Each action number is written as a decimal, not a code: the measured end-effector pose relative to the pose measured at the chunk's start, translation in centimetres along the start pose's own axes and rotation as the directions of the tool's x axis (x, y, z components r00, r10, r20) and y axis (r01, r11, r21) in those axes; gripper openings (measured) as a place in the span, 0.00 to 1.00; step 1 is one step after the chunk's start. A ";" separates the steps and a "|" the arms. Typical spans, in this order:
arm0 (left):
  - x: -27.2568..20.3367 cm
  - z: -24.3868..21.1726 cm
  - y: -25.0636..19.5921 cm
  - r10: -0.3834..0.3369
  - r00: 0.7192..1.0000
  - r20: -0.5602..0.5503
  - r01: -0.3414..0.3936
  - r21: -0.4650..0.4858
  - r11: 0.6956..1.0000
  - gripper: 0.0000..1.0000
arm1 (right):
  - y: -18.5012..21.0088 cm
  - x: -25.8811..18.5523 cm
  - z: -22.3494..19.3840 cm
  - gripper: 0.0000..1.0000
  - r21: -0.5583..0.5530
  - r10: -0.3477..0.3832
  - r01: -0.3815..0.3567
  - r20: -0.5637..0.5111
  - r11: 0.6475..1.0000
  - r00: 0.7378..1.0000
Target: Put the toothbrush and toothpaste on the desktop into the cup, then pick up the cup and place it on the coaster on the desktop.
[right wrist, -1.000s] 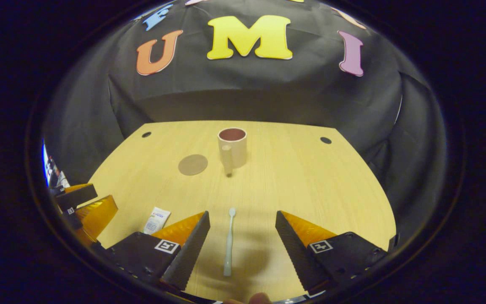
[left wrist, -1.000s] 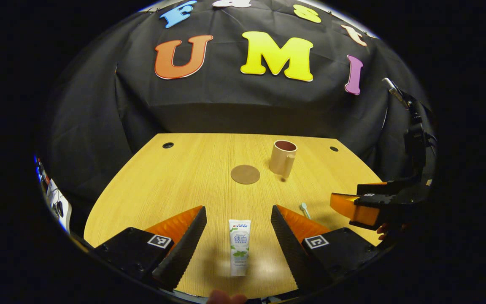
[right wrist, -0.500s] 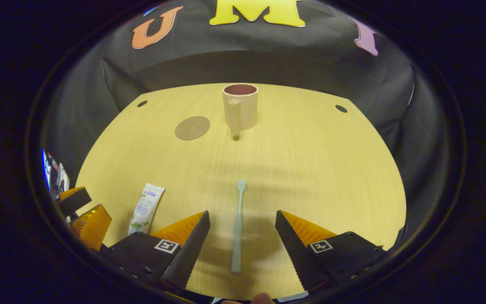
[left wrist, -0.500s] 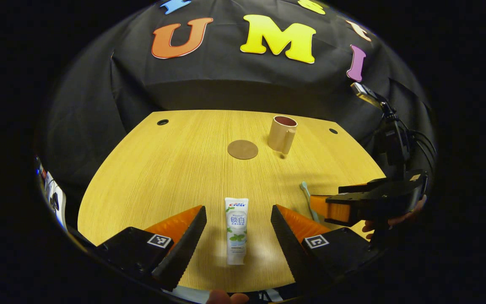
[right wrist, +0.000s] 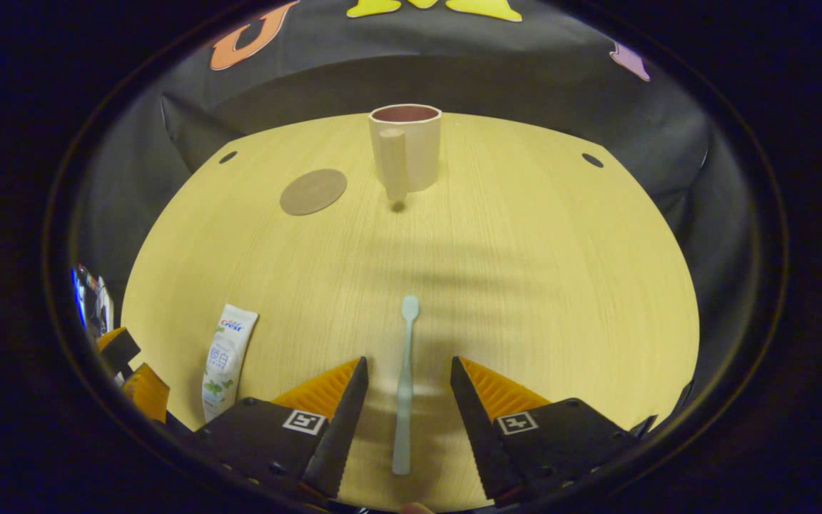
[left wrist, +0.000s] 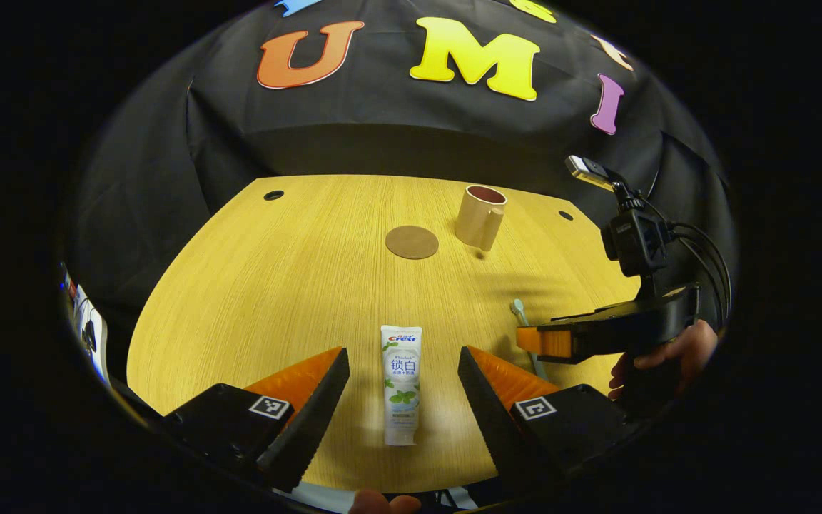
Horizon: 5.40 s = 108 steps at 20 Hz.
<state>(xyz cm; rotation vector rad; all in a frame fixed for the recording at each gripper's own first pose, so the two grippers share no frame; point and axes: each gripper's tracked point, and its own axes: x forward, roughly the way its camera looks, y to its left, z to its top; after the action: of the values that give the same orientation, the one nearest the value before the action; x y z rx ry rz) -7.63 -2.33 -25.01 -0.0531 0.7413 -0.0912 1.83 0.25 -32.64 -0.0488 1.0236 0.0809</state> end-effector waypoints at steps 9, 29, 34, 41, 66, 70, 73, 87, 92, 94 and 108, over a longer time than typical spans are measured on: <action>0.1 -0.3 0.3 -0.002 1.000 -0.001 0.002 0.008 1.000 0.98 | 0.5 1.5 0.5 0.57 -0.001 0.006 -0.006 -0.018 1.000 1.000; 0.3 -0.6 -0.1 -0.007 1.000 0.001 0.007 0.018 1.000 0.99 | -0.1 2.1 1.2 0.27 -0.019 0.002 -0.002 -0.013 1.000 1.000; 0.6 -0.6 -0.2 -0.010 1.000 -0.002 0.010 0.012 1.000 0.98 | 0.1 2.1 1.2 0.27 -0.014 0.013 -0.014 -0.018 1.000 1.000; 0.5 -0.6 -0.1 -0.014 1.000 -0.001 0.014 0.010 1.000 0.98 | 0.3 2.2 1.3 0.27 -0.025 0.008 -0.008 -0.019 1.000 1.000; 3.3 -3.9 0.3 0.018 0.999 -0.038 -0.018 0.004 1.000 0.99 | -0.9 1.4 1.6 0.01 0.043 0.005 -0.004 -0.013 0.999 1.000; 4.5 -5.3 0.6 0.022 0.997 -0.071 -0.022 0.008 1.000 0.99 | -1.2 0.4 2.4 0.03 0.048 0.004 -0.004 0.009 0.999 1.000; 4.9 -5.9 0.8 0.032 0.996 -0.077 -0.031 0.011 0.999 0.99 | -1.3 -0.2 3.0 0.01 0.052 0.005 -0.007 0.023 0.999 1.000; 5.5 -8.4 0.4 0.023 0.992 -0.122 -0.018 0.042 0.999 0.73 | -1.0 -1.8 4.4 0.01 0.066 0.024 -0.028 0.059 0.997 0.998; 5.5 -8.4 0.7 0.039 0.991 -0.129 -0.030 0.067 0.997 0.57 | -1.2 -2.5 4.5 0.01 0.074 0.029 -0.034 0.067 0.997 0.997; 5.4 -8.3 0.7 0.037 0.990 -0.138 -0.029 0.066 0.997 0.48 | -1.2 -2.8 4.6 0.01 0.076 0.030 -0.036 0.076 0.996 0.997; 3.5 -5.4 0.3 0.006 0.999 -0.053 -0.003 0.058 0.998 0.37 | -1.4 -6.0 6.5 0.01 0.087 0.031 -0.046 0.169 0.995 0.985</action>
<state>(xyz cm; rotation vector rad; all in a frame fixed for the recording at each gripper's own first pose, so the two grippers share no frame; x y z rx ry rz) -8.72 -2.45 -31.38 0.0065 0.7911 -0.1100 4.39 -0.90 -24.12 0.0601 0.8592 0.0723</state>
